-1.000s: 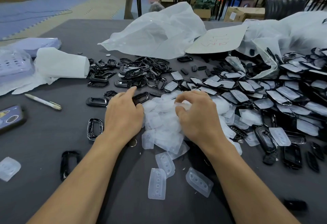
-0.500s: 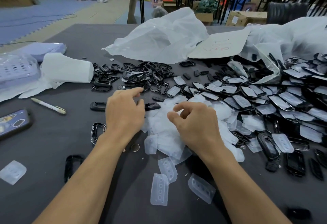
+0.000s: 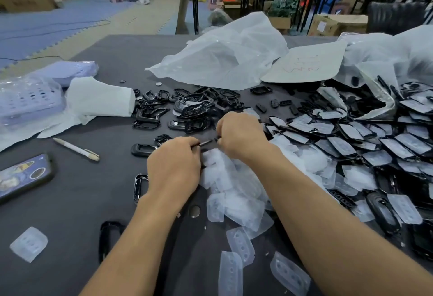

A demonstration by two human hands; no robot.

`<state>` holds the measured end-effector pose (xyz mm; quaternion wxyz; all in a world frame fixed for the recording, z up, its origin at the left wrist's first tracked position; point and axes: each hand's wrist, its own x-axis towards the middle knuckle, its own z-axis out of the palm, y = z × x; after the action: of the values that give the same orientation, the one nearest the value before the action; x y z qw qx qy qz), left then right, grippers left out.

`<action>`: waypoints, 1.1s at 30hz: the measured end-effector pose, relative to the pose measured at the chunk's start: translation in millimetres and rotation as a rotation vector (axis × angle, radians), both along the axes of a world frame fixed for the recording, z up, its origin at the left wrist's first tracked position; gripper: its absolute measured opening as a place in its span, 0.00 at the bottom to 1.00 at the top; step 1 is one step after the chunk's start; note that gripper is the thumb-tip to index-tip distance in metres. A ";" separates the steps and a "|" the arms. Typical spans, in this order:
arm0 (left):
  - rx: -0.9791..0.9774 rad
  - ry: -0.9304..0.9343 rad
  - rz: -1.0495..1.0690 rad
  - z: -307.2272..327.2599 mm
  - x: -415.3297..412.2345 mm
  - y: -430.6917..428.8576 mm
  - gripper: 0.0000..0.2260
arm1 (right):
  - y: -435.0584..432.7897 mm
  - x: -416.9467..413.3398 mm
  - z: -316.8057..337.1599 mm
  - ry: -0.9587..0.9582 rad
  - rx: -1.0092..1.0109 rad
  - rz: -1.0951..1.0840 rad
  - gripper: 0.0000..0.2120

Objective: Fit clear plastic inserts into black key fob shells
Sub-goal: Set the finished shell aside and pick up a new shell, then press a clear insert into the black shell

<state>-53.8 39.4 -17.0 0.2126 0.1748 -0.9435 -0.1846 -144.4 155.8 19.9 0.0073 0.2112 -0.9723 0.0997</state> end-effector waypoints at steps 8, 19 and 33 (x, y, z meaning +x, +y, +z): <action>1.045 0.285 0.095 7.1 -4.8 -3.6 0.07 | -3.6 -0.5 -0.2 -0.030 -0.137 0.029 0.10; 1.646 0.058 -0.289 17.8 7.9 16.3 0.06 | 52.9 74.6 -11.0 -0.410 -1.668 -0.277 0.09; 1.589 -0.020 -0.375 10.4 9.2 22.9 0.09 | 66.7 78.0 -11.9 -0.425 -1.748 -0.263 0.10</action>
<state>-44.6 62.3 -6.6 -0.0176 0.1140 -0.5463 -0.8296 -66.4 222.4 8.1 -0.0034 -0.0053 -0.5474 0.8369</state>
